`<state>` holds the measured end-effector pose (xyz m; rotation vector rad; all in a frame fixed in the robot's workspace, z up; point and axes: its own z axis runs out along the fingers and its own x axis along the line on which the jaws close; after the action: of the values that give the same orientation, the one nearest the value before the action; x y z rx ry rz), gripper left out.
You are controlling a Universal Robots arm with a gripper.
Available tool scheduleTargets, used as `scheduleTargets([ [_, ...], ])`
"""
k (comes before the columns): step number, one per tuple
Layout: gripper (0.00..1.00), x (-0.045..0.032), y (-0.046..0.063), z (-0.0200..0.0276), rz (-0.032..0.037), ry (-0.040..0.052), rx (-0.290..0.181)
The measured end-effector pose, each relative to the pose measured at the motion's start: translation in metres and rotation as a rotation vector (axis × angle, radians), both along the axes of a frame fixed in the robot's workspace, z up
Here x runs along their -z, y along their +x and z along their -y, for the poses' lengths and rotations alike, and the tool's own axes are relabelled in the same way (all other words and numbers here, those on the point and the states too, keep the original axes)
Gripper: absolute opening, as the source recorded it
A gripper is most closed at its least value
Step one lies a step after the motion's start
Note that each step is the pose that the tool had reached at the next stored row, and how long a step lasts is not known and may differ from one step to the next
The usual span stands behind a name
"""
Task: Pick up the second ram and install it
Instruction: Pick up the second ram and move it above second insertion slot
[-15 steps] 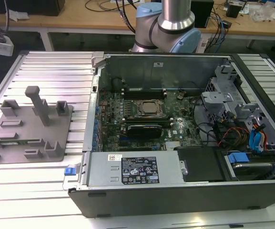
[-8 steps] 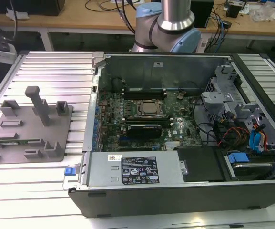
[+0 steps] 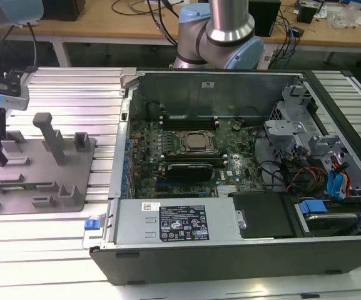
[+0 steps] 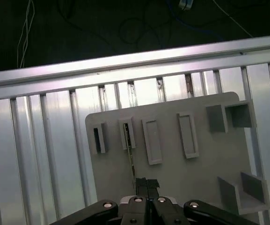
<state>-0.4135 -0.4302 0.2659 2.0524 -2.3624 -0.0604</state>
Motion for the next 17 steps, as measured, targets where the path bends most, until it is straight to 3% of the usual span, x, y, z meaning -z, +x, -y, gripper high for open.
scheduleTargets([
  [9,0.08,0.0213,-0.003,0.0102,0.0,-0.0001,-0.001],
  [12,0.08,0.0298,-0.002,0.0102,0.0001,-0.0001,-0.015],
  [14,0.08,0.0321,-0.002,0.0103,0.0,-0.0001,-0.07],
  [17,0.08,0.0328,-0.002,0.0102,0.0,-0.0001,-0.081],
])
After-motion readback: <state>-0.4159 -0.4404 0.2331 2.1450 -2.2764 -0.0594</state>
